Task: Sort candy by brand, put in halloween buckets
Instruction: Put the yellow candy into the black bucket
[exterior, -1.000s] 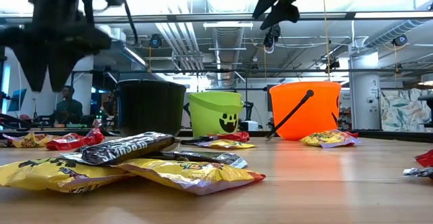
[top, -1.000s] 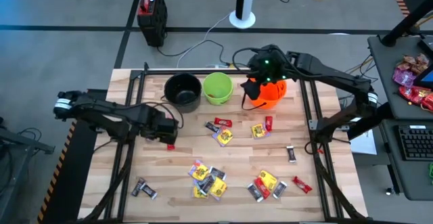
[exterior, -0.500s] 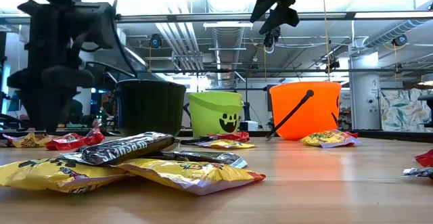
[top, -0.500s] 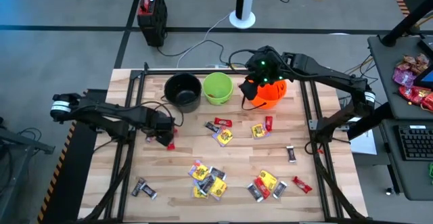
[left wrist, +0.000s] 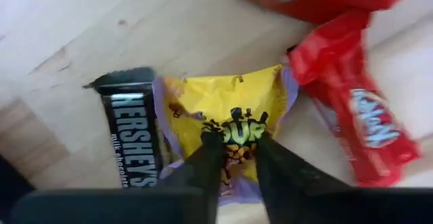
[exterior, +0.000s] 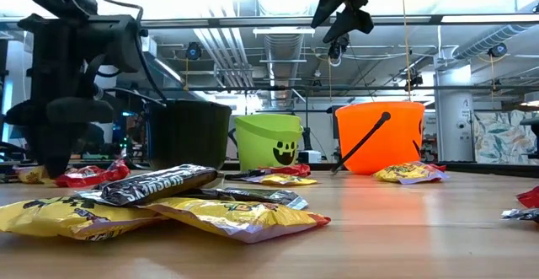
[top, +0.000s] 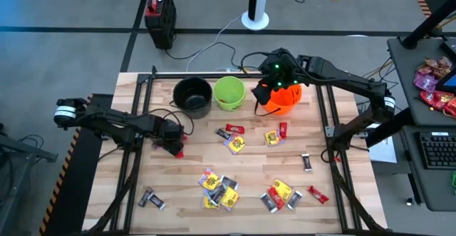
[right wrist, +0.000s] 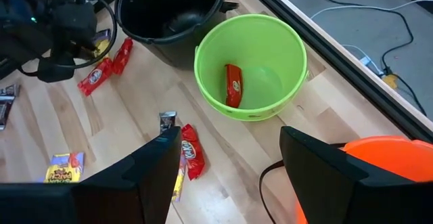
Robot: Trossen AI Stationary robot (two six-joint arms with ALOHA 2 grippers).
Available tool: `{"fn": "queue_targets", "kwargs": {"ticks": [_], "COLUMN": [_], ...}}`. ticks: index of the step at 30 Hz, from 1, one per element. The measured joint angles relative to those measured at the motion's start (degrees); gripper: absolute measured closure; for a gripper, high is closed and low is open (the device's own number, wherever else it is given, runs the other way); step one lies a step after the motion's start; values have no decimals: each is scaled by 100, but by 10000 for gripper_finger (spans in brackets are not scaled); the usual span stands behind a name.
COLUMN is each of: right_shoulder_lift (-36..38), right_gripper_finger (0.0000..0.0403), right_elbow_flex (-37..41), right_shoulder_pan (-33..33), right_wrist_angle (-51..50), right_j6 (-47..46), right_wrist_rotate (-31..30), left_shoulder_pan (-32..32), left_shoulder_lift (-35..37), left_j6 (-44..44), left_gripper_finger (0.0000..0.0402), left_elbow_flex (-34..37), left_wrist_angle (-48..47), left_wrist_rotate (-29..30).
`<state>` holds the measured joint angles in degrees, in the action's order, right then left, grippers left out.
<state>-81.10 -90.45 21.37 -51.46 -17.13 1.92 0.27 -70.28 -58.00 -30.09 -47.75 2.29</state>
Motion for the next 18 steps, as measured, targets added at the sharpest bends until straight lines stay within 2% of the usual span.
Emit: {"fn": "queue_targets", "kwargs": {"ticks": [2,4,12,18], "right_shoulder_lift": [0,0,0,0], "right_gripper_finger": [158,158,165,165], "right_elbow_flex": [1,2,2,2], "right_shoulder_pan": [0,0,0,0], "right_wrist_angle": [0,-2,-2,-2], "right_j6": [-32,-35,-41,-32], "right_wrist_rotate": [0,0,-5,-14], "left_shoulder_pan": [0,0,0,144], "left_shoulder_lift": [34,72,247,678], "left_j6": [83,157,690,1382], "left_gripper_finger": [382,394,400,401], "left_elbow_flex": [-127,-275,-1626,-2922], "left_wrist_angle": [3,-66,-1975,-2134], "left_wrist_rotate": [-12,-12,-6,10]}}
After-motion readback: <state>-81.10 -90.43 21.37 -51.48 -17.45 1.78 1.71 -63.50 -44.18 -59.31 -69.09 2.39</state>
